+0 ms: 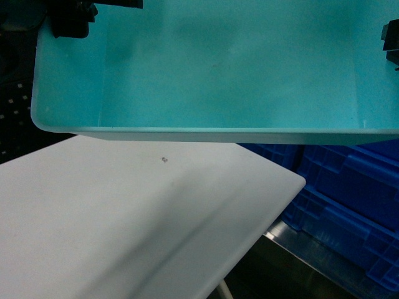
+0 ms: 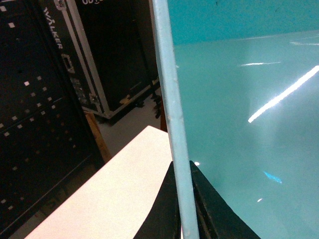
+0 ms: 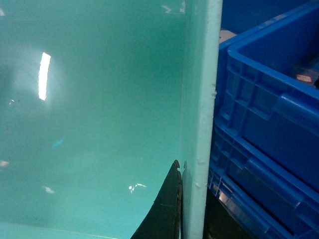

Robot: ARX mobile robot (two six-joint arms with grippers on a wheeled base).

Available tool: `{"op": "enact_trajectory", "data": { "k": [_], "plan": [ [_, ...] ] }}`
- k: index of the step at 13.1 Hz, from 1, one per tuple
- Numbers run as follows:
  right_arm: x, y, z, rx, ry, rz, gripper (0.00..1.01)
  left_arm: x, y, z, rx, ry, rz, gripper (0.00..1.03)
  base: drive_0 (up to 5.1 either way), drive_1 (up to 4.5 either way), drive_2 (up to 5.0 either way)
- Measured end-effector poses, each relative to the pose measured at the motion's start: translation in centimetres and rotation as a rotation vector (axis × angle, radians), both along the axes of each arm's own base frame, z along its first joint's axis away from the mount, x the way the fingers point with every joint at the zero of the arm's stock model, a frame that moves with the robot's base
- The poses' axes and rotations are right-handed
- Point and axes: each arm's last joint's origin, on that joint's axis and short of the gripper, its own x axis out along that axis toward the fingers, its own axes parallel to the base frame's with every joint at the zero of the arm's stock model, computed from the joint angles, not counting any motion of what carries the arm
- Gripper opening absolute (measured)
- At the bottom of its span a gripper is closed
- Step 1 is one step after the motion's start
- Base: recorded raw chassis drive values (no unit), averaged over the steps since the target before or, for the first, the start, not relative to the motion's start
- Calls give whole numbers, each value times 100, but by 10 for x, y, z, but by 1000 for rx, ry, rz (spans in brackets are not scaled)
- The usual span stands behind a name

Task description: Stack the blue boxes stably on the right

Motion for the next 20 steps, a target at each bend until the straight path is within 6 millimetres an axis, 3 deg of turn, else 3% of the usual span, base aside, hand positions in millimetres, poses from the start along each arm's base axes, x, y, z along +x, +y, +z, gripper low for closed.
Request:
{"op": "enact_trajectory", "data": {
  "k": [10, 20],
  "plan": [
    [0, 0, 0, 0, 0, 1, 2, 0, 0, 0, 0, 1, 0, 2, -159, -159, -159],
    [0, 0, -1, -2, 7, -1, 2, 0, -1, -2, 5, 7, -6, 2, 353, -489, -227]
  ]
}}
